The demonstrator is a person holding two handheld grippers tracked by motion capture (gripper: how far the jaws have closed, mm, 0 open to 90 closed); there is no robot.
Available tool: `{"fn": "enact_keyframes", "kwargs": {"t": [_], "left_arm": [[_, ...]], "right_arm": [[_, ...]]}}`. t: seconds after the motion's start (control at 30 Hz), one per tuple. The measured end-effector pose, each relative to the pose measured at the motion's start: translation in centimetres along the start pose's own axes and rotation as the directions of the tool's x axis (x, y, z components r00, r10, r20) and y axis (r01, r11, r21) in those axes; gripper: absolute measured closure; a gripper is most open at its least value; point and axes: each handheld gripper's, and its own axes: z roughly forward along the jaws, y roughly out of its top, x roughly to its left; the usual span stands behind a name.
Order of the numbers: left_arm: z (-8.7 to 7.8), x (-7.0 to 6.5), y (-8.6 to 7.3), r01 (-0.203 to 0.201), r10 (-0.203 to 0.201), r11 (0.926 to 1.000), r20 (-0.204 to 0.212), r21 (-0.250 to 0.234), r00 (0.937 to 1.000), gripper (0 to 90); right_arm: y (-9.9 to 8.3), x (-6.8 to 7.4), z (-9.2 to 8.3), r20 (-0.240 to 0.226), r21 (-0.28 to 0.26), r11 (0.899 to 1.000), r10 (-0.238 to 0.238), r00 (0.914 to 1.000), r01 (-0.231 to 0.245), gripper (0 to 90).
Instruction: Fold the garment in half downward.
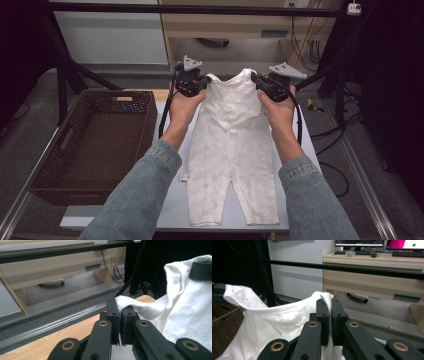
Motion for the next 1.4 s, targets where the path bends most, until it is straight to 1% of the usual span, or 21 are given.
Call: {"fn": "enact_keyframes", "kwargs": {"t": [0.2, 0.33, 0.5, 0.53, 0.57, 0.6, 0.7, 0.77, 0.8, 0.83, 0.87, 0.9, 0.93, 0.97, 1.13, 1.17, 1.23, 1.27, 1.3, 1.33, 1.4], "left_arm": [[0.0, 0.3, 0.0, 0.003, -0.003, 1.0000, -0.003, 0.002, 1.0000, 87.5], [0.3, 0.2, 0.0, -0.011, 0.011, 0.9999, -0.001, 0.008, 0.9999, 87.5], [0.7, 0.3, 0.7, -0.018, 0.018, 0.9998, -0.006, -0.005, 0.9998, 87.5], [0.7, 0.4, 1.0, -0.023, 0.023, 0.9997, -0.009, -0.009, 0.9997, 87.5], [0.8, 0.4, 1.4, -0.016, 0.016, 0.9997, -0.010, -0.020, 0.9998, 87.5], [0.8, 0.4, 1.4, -0.016, 0.016, 0.9997, -0.010, -0.020, 0.9998, 87.5], [0.9, 0.4, 2.2, -0.024, 0.023, 0.9993, -0.013, -0.027, 0.9996, 87.5], [0.9, 0.5, 2.5, -0.016, 0.015, 0.9990, -0.013, -0.043, 0.9998, 87.5], [0.9, 0.5, 2.6, -0.016, 0.015, 0.9988, -0.014, -0.047, 0.9998, 87.4], [0.9, 0.5, 2.7, -0.020, 0.019, 0.9986, -0.016, -0.049, 0.9997, 87.4], [0.8, 0.6, 2.7, -0.027, 0.025, 0.9982, -0.026, -0.053, 0.9993, 87.4], [0.8, 0.7, 2.8, -0.034, 0.031, 0.9970, -0.040, -0.070, 0.9987, 87.4], [0.8, 0.8, 2.7, -0.029, 0.027, 0.9969, -0.041, -0.073, 0.9988, 87.4], [0.9, 0.8, 2.6, -0.022, 0.020, 0.9980, -0.030, -0.059, 0.9994, 87.4], [0.9, 0.6, 2.5, -0.029, 0.028, 0.9982, -0.020, -0.052, 0.9994, 87.4], [0.9, 0.4, 2.3, -0.023, 0.022, 0.9987, -0.012, -0.045, 0.9997, 87.4], [0.8, 0.3, 2.1, -0.024, 0.023, 0.9991, -0.009, -0.035, 0.9997, 87.4], [0.8, 0.2, 1.9, -0.022, 0.021, 0.9994, -0.008, -0.027, 0.9997, 87.4], [0.7, 0.1, 1.6, -0.020, 0.020, 0.9997, -0.001, -0.014, 0.9998, 87.3], [0.7, 0.1, 1.6, -0.020, 0.020, 0.9997, -0.001, -0.014, 0.9998, 87.3], [0.4, -0.1, 1.0, -0.022, 0.022, 0.9998, 0.001, -0.003, 0.9998, 87.3]], "right_arm": [[0.4, 0.1, 0.0, 0.007, -0.010, 1.000, -0.014, 0.9999, 0.014, 87.9], [0.6, 0.1, 0.1, -0.009, -0.031, 1.000, -0.007, 0.9999, 0.007, 87.8], [0.9, -0.2, 0.6, -0.001, -0.038, 0.999, -0.007, 1.0000, 0.007, 87.7], [0.9, -0.2, 0.6, -0.001, -0.038, 0.999, -0.007, 1.0000, 0.007, 87.7], [1.1, -0.4, 1.0, 0.008, -0.041, 0.999, -0.003, 1.0000, 0.003, 87.7], [1.1, -0.4, 1.0, 0.008, -0.041, 0.999, -0.003, 1.0000, 0.003, 87.7], [1.8, -0.7, 1.4, 0.021, -0.046, 0.999, -0.003, 0.9998, 0.004, 87.7], [1.9, -0.7, 1.5, 0.022, -0.048, 0.999, -0.004, 0.9998, 0.005, 87.8], [1.9, -0.7, 1.5, 0.021, -0.053, 0.999, -0.002, 0.9998, 0.003, 87.7], [1.9, -0.7, 1.5, 0.016, -0.052, 0.999, -0.011, 0.9998, 0.011, 87.7], [1.9, -0.7, 1.5, 0.016, -0.052, 0.999, -0.011, 0.9998, 0.011, 87.7], [1.7, -0.7, 1.5, 0.018, -0.053, 0.998, -0.020, 0.9996, 0.021, 87.7], [1.7, -0.7, 1.5, 0.018, -0.053, 0.998, -0.020, 0.9996, 0.021, 87.7], [1.7, -0.7, 1.5, 0.016, -0.052, 0.998, -0.020, 0.9997, 0.021, 87.7], [1.8, -0.4, 1.8, 0.013, -0.056, 0.998, -0.019, 0.9997, 0.020, 87.7], [1.6, -0.1, 1.8, 0.013, -0.046, 0.998, -0.030, 0.9995, 0.030, 87.7], [1.5, 0.0, 1.8, 0.012, -0.041, 0.999, -0.034, 0.9994, 0.034, 87.7], [1.1, 0.2, 1.8, 0.015, -0.027, 0.999, -0.037, 0.9992, 0.037, 87.7], [1.0, 0.2, 1.7, 0.013, -0.024, 0.999, -0.038, 0.9992, 0.038, 87.7], [1.0, 0.2, 1.7, 0.013, -0.024, 0.999, -0.038, 0.9992, 0.038, 87.7], [0.3, 0.3, 1.5, 0.006, -0.008, 0.999, -0.036, 0.9993, 0.036, 87.7]]}}
